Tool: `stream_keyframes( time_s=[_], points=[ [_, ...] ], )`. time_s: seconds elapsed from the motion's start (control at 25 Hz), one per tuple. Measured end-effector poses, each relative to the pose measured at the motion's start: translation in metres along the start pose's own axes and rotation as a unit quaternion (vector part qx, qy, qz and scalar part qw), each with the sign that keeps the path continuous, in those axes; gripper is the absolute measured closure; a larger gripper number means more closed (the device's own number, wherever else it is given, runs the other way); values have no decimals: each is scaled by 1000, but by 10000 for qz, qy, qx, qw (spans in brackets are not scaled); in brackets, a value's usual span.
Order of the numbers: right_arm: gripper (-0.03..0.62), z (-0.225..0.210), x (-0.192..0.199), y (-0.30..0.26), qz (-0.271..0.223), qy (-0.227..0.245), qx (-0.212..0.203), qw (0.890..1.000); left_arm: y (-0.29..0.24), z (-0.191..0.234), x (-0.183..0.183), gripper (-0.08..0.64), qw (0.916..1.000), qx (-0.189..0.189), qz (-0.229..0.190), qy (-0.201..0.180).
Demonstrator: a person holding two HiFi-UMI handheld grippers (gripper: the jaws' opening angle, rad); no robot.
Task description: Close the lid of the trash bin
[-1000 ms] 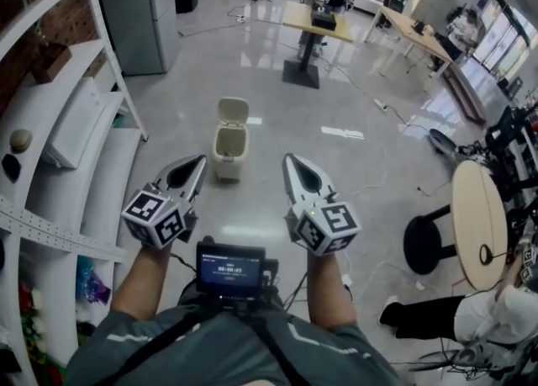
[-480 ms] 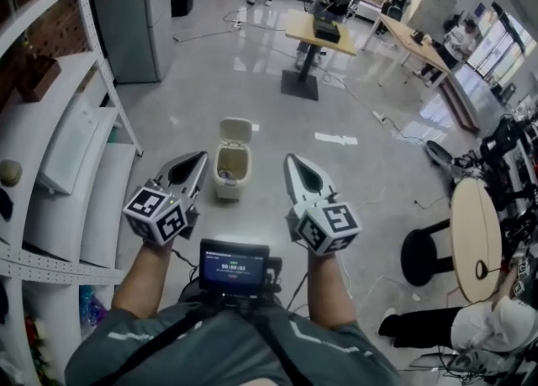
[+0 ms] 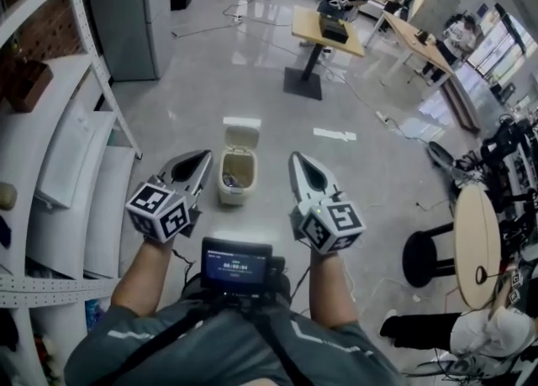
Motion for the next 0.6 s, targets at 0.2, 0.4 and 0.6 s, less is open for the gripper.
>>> stream_keyframes(
  time_s=[0.2, 0.4, 0.6],
  points=[
    [580, -10, -1, -17, 19, -45, 107, 9999, -18, 14, 0, 565, 10000, 6, -2, 38],
    [580, -34, 2, -39, 39, -139, -55, 9999, -41, 27, 4, 565, 9999, -80, 42, 81],
    [580, -67, 3, -73, 81, -227, -236, 9994, -74, 45, 4, 565, 9995, -281, 103, 55]
  ],
)
Point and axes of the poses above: the fingertips, and each gripper's own axes: y backward along the fingers, z to its left, x out of its underside, the point moved 7 cm from there along y, backward along the fingers, and after that the axes turned 6 degrees about -y, right-handed, at the moved point
